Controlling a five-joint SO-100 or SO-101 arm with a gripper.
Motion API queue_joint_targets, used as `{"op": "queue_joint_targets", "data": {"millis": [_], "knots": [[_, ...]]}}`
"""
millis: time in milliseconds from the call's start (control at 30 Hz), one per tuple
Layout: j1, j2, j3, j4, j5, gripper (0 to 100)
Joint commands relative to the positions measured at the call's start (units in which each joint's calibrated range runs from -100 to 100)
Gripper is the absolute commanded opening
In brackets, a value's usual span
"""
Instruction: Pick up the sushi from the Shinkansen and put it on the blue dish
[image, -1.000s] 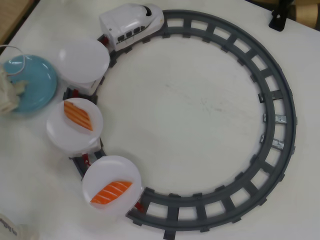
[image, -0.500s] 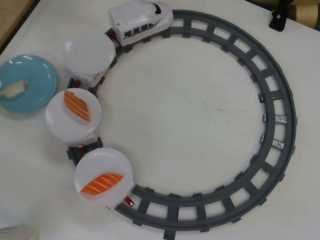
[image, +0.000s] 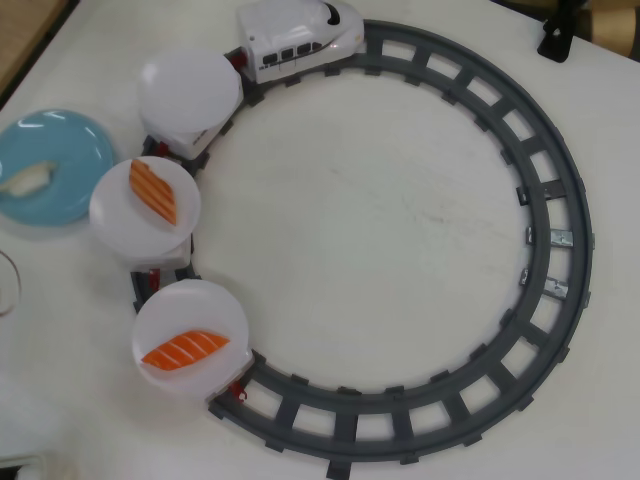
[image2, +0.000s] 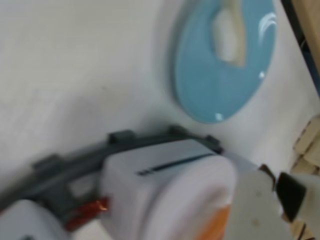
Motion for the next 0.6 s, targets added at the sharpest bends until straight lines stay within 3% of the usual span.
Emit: {"op": "queue_joint_targets", "data": {"millis": [0, 267, 567], "knots": [[0.7, -13.8, 13.5, -3.5, -0.5, 3], [-1.7, -34.8, 25.9, -5.2, -0.5, 3], [-3.1, -35.4, 33.4, -5.2, -0.5, 3]]}}
